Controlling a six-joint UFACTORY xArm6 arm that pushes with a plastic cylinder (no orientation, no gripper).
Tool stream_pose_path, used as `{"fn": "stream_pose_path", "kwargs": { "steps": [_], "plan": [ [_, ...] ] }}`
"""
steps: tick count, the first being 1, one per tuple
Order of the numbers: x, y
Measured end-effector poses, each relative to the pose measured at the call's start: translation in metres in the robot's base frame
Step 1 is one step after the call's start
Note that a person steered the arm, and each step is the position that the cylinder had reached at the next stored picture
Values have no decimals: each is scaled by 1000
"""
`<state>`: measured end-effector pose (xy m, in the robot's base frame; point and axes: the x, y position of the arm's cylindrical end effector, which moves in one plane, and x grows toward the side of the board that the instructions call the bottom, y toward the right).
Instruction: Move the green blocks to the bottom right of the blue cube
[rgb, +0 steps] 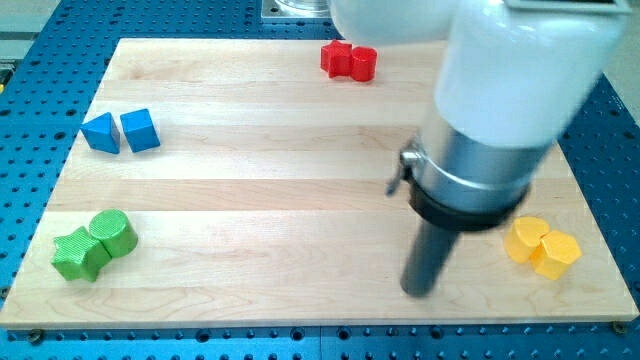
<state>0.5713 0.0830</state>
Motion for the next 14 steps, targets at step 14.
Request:
{"fn": "stream_pose_path", "kwargs": {
  "steps": [14],
  "plan": [
    [48, -250]
  ]
}}
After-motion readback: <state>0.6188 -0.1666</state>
